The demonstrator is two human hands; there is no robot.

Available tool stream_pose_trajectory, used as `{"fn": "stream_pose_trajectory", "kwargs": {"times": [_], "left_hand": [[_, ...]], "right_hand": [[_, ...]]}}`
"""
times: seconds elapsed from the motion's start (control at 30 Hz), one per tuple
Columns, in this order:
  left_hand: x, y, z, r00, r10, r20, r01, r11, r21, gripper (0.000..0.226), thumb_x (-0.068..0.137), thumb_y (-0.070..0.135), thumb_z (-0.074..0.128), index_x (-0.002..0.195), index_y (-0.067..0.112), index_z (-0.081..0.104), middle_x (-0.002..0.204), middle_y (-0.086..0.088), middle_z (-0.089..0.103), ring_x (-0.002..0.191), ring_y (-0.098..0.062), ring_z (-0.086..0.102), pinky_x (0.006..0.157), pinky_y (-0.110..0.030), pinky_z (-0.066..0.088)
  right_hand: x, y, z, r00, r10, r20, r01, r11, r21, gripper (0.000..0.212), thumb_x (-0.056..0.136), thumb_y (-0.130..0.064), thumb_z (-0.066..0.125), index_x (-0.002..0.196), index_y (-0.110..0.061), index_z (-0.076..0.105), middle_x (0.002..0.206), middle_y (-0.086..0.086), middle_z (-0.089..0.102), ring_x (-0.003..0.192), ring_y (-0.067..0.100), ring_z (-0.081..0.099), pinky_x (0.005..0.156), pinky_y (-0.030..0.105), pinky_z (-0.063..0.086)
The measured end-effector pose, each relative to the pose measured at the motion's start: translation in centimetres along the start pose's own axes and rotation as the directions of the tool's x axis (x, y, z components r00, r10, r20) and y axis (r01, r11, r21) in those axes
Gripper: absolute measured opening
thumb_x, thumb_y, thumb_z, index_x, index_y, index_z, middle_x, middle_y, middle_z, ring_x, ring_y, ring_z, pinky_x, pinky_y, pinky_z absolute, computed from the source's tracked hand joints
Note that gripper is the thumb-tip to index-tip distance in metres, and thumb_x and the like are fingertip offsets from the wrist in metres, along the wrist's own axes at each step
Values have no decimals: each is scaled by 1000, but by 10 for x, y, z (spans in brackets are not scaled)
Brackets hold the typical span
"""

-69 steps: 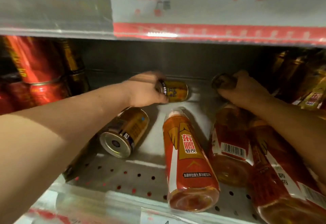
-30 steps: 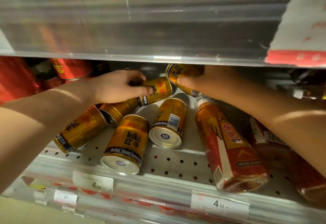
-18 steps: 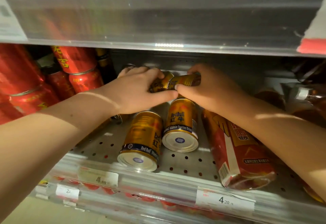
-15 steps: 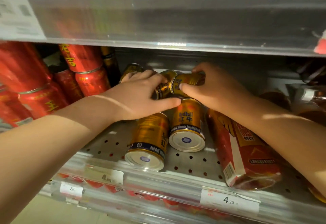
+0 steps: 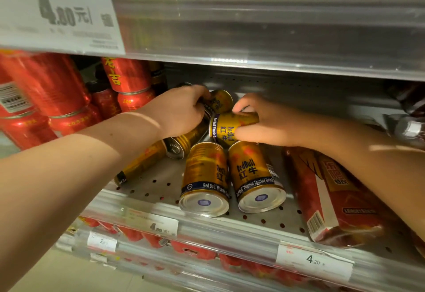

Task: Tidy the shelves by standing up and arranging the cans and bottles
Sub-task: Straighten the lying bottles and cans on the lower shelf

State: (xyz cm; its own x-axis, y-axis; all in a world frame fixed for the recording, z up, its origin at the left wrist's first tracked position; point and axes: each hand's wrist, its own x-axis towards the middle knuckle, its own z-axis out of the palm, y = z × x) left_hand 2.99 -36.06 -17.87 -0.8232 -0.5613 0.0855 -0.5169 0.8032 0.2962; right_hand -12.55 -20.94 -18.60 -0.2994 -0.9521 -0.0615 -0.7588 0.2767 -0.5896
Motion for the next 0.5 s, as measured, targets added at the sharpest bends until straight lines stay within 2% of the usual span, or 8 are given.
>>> {"fn": "stream_pose_trajectory", "kwargs": {"times": [0.1,0.23,0.33,0.37,0.43,0.47,0.5], "left_hand": [[-1,-3,0,1000,1,-10,-1,1000,1,41,101,22,49,142,24,52,133,-8,63,120,-25,59,95,-28,45],[-7,-5,1,1000,23,-7,-23,999,36,46,98,37,57,142,24,48,126,-7,65,112,-25,63,96,-40,52],[-9,-6,3,998,48,-36,-47,998,36,48,97,35,60,142,22,50,135,-8,59,121,-26,58,102,-42,48],[-9,-6,3,998,53,-44,-52,998,26,49,97,34,60,144,21,49,139,-8,56,125,-26,55,105,-42,46],[-10,-5,5,997,57,-43,-57,998,5,53,97,33,60,147,21,47,143,-6,53,129,-25,52,108,-42,43],[-11,-4,6,998,55,-41,-55,998,4,54,97,33,60,148,22,46,144,-6,52,130,-25,51,109,-42,42],[-12,-4,6,998,54,-44,-53,999,10,53,98,33,59,148,21,45,143,-6,53,130,-25,51,110,-42,42]], "right_hand": [[2,-6,4,999,-33,-17,34,998,54,37,87,-32,65,123,-25,58,116,-5,63,106,13,61,97,40,51],[4,-8,6,999,-48,-18,50,994,100,31,89,-27,64,119,-21,60,110,-4,66,103,13,63,93,40,54],[3,-8,9,996,-74,-53,79,992,101,22,94,-24,58,115,-20,64,104,-4,67,98,7,61,93,33,51],[2,-9,11,995,-85,-60,90,993,80,22,95,-21,55,113,-15,66,102,1,67,94,8,61,92,33,50],[3,-9,14,991,-112,-66,115,992,43,28,95,-16,50,109,3,65,105,20,64,91,24,59,89,46,49],[3,-8,16,990,-116,-77,120,992,38,29,96,-16,49,109,5,64,107,23,63,93,29,58,88,49,49],[4,-7,17,989,-109,-99,113,993,36,27,97,-19,48,109,-2,66,107,19,64,95,28,60,88,45,51]]}}
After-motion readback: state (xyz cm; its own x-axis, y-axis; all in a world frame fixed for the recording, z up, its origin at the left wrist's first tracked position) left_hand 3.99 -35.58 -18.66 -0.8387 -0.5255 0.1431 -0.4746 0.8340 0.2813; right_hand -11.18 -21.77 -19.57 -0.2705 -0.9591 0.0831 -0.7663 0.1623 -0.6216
